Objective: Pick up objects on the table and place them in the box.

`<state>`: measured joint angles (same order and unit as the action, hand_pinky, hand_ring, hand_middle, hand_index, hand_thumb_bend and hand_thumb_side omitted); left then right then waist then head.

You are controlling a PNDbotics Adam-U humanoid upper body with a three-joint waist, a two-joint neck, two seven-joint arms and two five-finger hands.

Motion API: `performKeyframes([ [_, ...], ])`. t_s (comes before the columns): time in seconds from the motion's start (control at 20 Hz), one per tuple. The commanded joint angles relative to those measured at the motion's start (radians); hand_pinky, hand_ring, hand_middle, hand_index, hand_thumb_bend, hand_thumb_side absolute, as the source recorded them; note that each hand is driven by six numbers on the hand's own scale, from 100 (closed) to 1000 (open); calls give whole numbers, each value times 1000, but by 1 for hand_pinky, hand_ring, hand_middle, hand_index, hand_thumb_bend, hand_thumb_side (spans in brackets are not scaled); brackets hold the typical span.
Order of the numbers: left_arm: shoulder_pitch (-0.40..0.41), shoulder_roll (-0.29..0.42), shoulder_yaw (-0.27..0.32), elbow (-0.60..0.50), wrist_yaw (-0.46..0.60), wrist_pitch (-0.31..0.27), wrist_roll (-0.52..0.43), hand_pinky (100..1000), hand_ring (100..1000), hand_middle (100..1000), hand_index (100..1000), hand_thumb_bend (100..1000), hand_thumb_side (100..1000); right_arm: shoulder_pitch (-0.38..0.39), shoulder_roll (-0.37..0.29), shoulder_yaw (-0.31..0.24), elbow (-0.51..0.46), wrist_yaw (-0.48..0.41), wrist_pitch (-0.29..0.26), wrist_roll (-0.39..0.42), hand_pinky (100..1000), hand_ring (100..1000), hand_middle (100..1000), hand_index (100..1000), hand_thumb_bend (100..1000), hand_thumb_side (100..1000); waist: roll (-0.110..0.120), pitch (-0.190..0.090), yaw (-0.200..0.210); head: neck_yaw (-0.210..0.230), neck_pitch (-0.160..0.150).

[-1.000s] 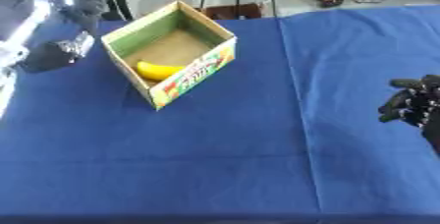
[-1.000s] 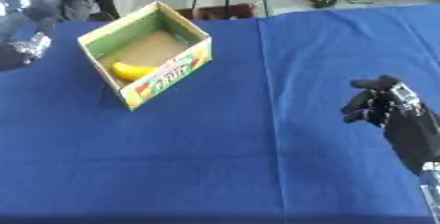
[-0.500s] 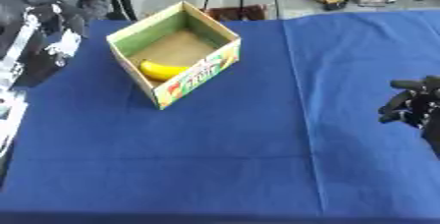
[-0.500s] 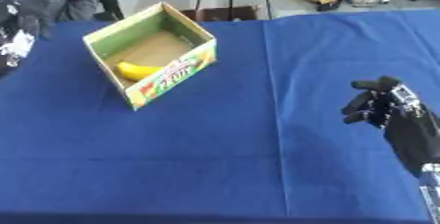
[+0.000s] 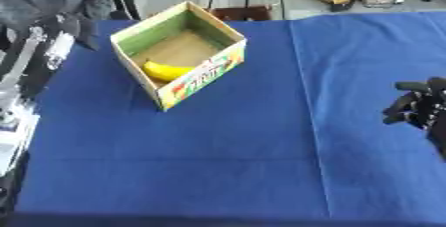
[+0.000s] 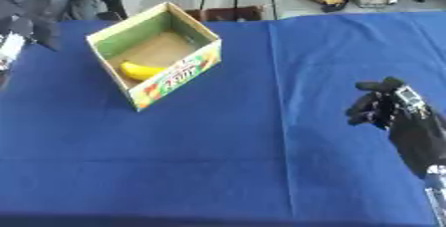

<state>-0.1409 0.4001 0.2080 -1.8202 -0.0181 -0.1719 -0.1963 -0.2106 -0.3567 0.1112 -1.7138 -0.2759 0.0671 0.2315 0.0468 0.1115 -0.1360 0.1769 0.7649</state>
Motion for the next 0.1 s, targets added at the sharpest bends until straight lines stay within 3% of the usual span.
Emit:
performKeyframes([
  [0.05,-4,6,15,-26,31,10,3,592,516,555,688,100,895,-9,-11,-8,-14,-3,-2,-1,590,608,520,779,100,903,-2,-13,3,-5,5],
  [0.1,-3,3,15,-27,37,11,2,592,516,555,688,100,901,-10,-11,-7,-14,-3,-2,0,591,608,520,778,100,903,-2,-13,4,-5,5],
])
